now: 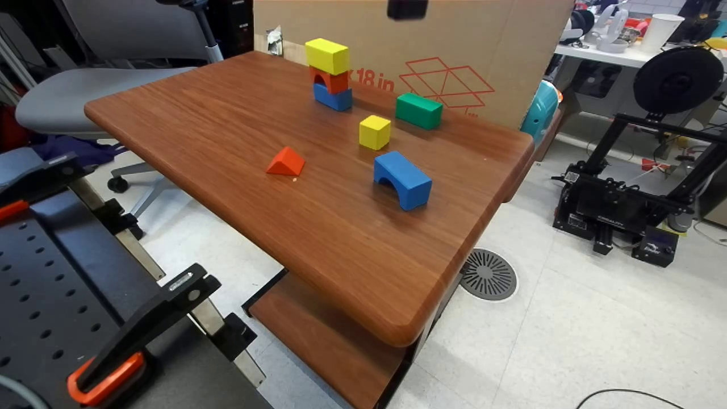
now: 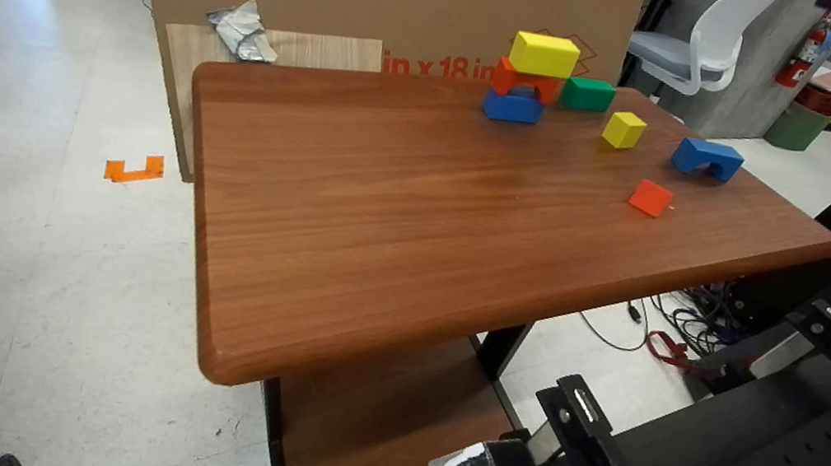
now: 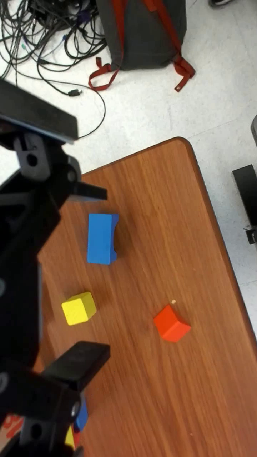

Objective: Put the rectangular block on the yellow block

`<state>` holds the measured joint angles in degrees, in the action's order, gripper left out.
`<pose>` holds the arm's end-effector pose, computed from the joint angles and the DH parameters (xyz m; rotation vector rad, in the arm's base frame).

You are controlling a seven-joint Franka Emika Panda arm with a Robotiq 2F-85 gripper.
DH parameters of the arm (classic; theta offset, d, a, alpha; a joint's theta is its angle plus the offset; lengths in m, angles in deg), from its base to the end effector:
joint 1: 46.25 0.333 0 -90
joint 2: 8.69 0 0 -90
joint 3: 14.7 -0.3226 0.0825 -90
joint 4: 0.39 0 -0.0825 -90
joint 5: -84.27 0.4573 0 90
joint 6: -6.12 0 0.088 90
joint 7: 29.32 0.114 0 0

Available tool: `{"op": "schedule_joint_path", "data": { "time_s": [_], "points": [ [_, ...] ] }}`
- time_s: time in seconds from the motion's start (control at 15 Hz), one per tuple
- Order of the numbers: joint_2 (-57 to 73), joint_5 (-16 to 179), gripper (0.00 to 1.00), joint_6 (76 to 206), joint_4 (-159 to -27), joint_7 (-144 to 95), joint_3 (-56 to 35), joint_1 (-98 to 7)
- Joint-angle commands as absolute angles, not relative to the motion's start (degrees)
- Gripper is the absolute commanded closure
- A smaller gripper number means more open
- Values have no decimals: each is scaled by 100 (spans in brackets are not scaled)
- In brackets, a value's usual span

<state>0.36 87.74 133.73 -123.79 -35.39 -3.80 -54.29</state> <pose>0.5715 -0.1942 0.2715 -3.0789 0.4063 0.1174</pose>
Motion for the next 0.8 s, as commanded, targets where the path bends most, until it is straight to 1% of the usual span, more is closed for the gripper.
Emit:
{"op": "schedule_joint_path", "data": {
  "time_s": [0.0, 0.33, 0.73],
  "points": [
    [1020, 8994, 0, 13559, -11624, -3167, -478, -5553],
    [1931, 8851, 0, 13465, -10909, -2722, -502, -5556],
    [2612, 8626, 0, 13405, -10448, -2416, -438, -5488]
  ]
}}
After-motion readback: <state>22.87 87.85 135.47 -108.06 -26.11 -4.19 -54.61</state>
